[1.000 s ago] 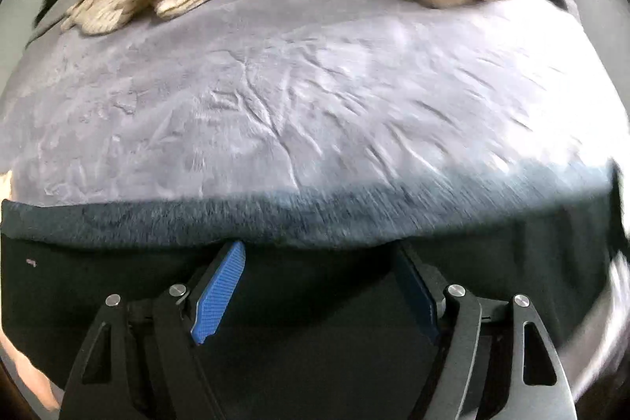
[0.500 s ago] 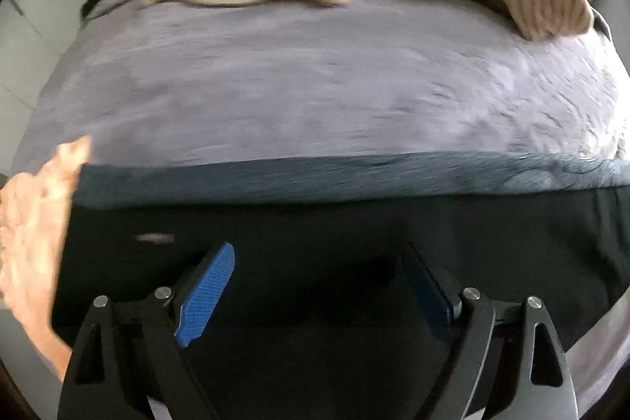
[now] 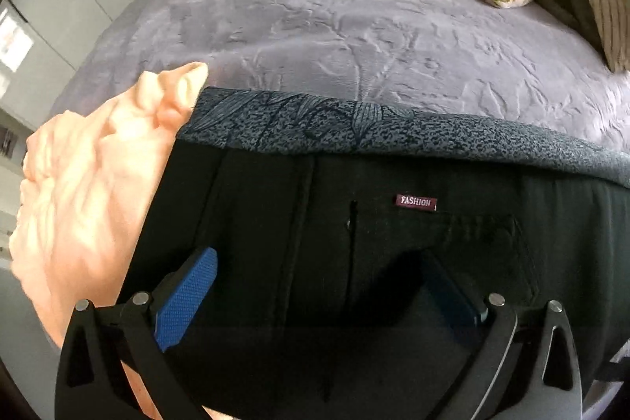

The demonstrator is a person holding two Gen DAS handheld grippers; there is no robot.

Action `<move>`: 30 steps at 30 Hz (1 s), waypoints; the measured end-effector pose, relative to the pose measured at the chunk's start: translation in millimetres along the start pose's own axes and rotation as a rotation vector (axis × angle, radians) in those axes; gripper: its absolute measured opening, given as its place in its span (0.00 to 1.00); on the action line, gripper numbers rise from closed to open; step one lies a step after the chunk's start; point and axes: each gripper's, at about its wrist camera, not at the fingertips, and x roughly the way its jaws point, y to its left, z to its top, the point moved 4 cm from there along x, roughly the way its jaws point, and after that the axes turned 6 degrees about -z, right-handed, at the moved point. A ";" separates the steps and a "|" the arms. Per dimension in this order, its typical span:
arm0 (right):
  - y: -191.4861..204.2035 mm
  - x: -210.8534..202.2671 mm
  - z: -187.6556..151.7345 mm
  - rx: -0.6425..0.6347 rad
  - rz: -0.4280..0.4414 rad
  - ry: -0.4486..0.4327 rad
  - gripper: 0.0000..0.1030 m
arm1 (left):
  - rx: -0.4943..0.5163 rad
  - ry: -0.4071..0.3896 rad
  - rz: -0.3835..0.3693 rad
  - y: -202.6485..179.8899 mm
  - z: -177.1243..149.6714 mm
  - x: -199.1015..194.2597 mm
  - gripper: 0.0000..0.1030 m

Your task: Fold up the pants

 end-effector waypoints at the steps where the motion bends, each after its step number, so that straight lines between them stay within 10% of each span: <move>1: -2.6 3.0 -1.1 0.007 -0.007 0.001 0.51 | 0.001 0.000 -0.006 -0.3 0.2 0.2 1.00; 4: -3.6 2.4 2.3 0.037 0.001 -0.027 0.47 | 0.013 -0.007 -0.019 2.2 0.0 -0.5 1.00; 6: 4.0 -2.7 2.9 0.037 -0.014 -0.060 0.09 | 0.016 -0.011 -0.025 2.3 -1.5 -0.9 1.00; 12: -1.6 -2.7 -13.1 -0.081 -0.240 -0.054 0.07 | 0.059 -0.028 -0.023 -0.7 -7.6 -4.1 1.00; 16: -2.0 -19.0 -20.9 -0.066 -0.246 -0.030 0.12 | 0.071 0.013 -0.018 -5.3 -6.7 -21.0 1.00; 23: 51.8 -62.7 3.3 -0.402 -0.502 -0.212 0.23 | 0.242 0.008 -0.224 -111.8 -45.6 -54.8 1.00; 30: 21.0 -41.3 -6.1 -0.538 -0.683 -0.158 0.36 | 0.326 0.053 -0.182 -128.2 -84.6 -30.8 1.00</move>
